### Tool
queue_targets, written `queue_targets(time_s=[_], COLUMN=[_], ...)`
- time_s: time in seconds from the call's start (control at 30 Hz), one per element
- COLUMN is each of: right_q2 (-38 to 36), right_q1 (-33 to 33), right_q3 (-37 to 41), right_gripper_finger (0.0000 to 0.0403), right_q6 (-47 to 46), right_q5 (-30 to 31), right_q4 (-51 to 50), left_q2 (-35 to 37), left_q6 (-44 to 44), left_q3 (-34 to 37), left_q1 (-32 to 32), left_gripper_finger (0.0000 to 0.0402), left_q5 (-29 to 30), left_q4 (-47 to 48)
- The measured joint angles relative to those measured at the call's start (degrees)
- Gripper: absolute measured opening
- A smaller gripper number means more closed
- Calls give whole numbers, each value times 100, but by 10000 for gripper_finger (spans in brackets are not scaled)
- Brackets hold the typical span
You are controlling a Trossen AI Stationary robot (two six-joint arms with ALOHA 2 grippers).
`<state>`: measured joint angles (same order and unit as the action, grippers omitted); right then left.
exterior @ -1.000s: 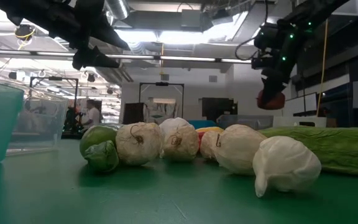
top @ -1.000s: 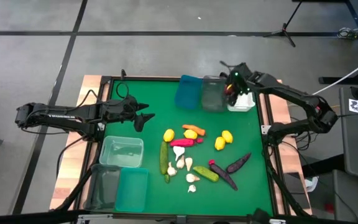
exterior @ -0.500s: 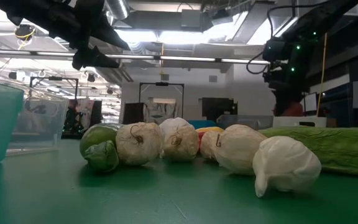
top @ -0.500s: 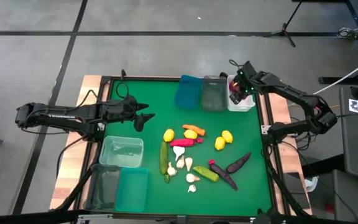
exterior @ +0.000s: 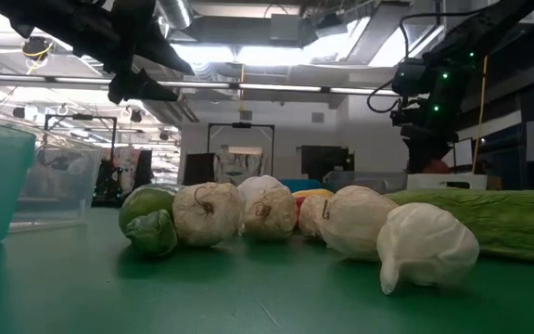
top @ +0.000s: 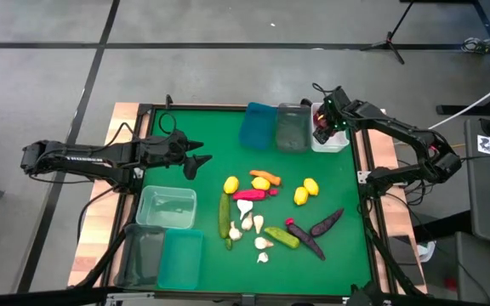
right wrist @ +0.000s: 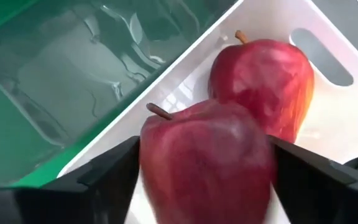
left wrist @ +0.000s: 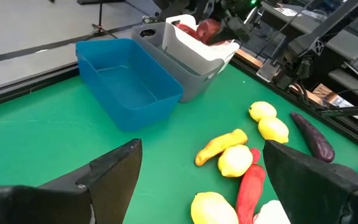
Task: Sort produce into baskets
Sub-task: Put the red apple into the white bin, then put the yellow lemon into the top black bin
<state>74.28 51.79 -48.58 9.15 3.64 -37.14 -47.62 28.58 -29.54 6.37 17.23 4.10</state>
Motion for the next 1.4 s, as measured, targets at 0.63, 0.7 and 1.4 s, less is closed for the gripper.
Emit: queue_targets(time_s=[0.63, 0.7, 1.4], right_q2=[-15, -15, -17], right_q1=[-2, -2, -173], right_q3=[-617, -755, -1827], right_gripper_finger=[347, 347, 348], right_q6=[11, 22, 1137], right_q5=[-416, -884, -6937], right_q4=[-215, -216, 427], left_q2=[-1, -2, 8], left_q6=[105, 32, -1307], left_q3=[0, 0, -1296], left_q1=[0, 0, 1050], left_gripper_finger=[329, 329, 329], left_q5=[-2, -2, -1356], left_q4=[2, -4, 669])
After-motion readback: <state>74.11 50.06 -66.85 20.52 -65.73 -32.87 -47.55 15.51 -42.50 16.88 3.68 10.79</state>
